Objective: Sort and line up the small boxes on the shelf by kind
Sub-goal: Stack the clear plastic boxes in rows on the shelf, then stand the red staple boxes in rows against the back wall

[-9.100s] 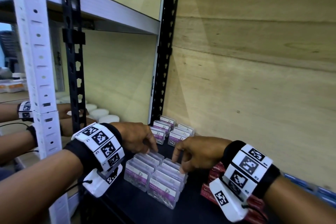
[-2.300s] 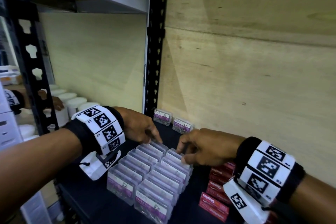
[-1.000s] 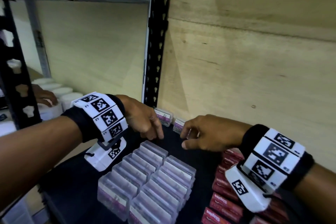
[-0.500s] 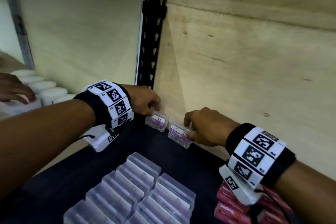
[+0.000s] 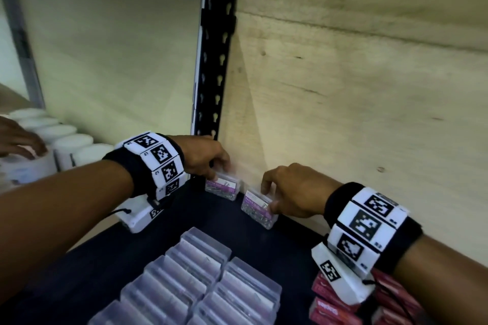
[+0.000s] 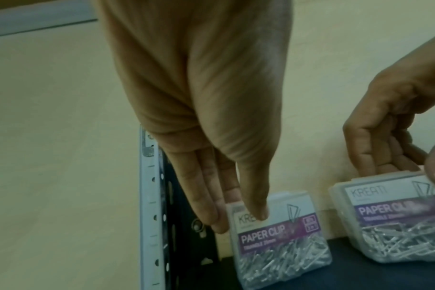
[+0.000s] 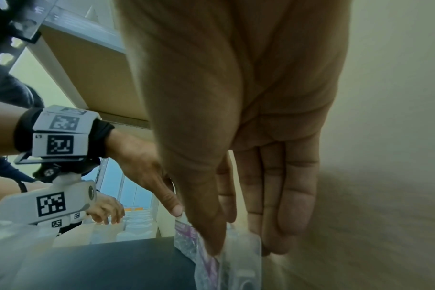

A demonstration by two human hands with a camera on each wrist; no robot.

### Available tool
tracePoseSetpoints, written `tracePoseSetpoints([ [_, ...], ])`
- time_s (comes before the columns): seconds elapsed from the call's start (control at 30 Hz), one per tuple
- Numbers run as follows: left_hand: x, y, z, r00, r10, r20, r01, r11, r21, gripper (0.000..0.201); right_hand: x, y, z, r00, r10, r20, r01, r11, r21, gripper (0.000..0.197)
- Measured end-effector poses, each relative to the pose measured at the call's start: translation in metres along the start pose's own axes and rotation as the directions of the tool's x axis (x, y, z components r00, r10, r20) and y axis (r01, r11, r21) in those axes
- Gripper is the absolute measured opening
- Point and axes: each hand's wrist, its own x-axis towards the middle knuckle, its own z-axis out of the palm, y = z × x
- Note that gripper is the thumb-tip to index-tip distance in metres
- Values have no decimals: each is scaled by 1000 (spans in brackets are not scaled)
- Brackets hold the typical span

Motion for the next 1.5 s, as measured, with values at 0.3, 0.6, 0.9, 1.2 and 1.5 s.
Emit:
tracePoseSetpoints([
  [0.3, -39, 24, -1, 992, 40, 118, -34, 998, -54, 32, -36, -8, 3, 997, -41, 68, 34, 995, 98, 41],
  [0.6, -72, 42, 2, 978, 78, 193, -57, 992, -112, 32, -68, -20, 7, 991, -78, 113, 62, 989, 135, 44],
  [0.9, -88, 47, 4, 975, 98, 201, -52, 974, -220, 30, -89, -24, 8, 989, -89, 121, 65, 979, 194, 40],
  [1.2, -93, 52, 7, 969, 102, 224, -34, 957, -289, 28, -96, -22, 8, 981, -105, 165, 63, 968, 242, 38],
  [1.5, -107, 71, 1, 984, 34, 174, -29, 999, -31, 36, -123, -16, 2, 989, -99, 113, 75, 977, 198, 47],
])
